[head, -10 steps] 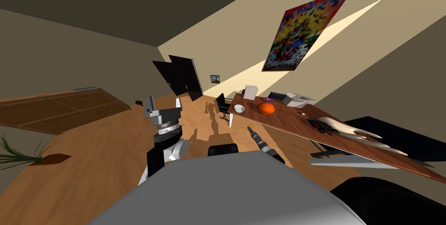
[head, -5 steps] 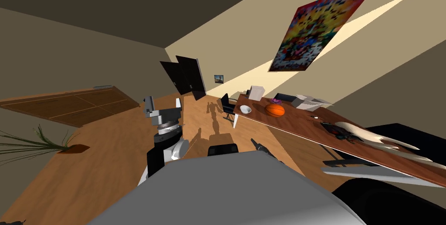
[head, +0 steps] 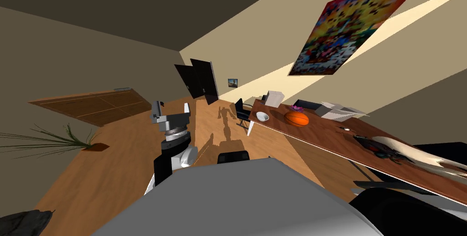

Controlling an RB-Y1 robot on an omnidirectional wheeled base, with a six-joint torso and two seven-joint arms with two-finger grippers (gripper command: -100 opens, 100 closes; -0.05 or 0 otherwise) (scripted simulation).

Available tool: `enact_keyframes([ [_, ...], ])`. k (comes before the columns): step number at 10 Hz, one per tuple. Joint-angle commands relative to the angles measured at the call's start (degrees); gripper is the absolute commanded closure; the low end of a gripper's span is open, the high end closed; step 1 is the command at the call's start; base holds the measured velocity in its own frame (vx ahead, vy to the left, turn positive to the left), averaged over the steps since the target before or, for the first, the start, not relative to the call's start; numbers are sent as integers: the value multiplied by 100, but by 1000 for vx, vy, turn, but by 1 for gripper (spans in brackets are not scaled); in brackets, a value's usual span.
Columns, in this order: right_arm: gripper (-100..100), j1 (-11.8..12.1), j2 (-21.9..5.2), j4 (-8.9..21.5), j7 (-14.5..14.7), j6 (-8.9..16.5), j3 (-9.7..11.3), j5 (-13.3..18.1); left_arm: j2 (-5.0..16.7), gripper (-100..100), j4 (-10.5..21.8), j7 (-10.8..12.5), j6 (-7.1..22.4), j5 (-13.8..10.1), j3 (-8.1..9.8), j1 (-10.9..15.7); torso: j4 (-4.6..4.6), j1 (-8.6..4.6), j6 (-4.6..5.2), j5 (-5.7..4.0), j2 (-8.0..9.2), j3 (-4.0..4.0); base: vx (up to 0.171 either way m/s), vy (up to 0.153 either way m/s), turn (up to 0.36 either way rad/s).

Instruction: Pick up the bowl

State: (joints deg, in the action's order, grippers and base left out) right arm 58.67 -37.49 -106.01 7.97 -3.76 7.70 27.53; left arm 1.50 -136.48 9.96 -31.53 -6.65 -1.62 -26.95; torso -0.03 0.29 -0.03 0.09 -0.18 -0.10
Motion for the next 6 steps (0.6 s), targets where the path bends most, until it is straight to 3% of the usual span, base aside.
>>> enact_keyframes([
  [1, -100, 182, -286, 150, 135, 286, 85, 286, 0, 0, 0, 0, 0, 0, 0, 0, 0, 0, 0, 0, 0, 0, 104, 94, 241],
  [4, -100, 280, -634, 274, 228, 516, 148, 500, 0, 0, 0, 0, 0, 0, 0, 0, -2, -7, 0, -1, -9, -6, 75, 58, 97],
  [5, -100, 368, -831, 394, 320, 690, 214, 711, 0, 0, 0, 0, 0, 0, 1, -1, -1, -13, 2, -3, -4, -3, 80, 53, 167],
  [6, -100, 368, -871, 394, 320, 690, 214, 711, 0, 0, 0, 0, 0, 0, 0, 0, -2, -13, -1, -2, -8, -5, 73, 35, 100],
])
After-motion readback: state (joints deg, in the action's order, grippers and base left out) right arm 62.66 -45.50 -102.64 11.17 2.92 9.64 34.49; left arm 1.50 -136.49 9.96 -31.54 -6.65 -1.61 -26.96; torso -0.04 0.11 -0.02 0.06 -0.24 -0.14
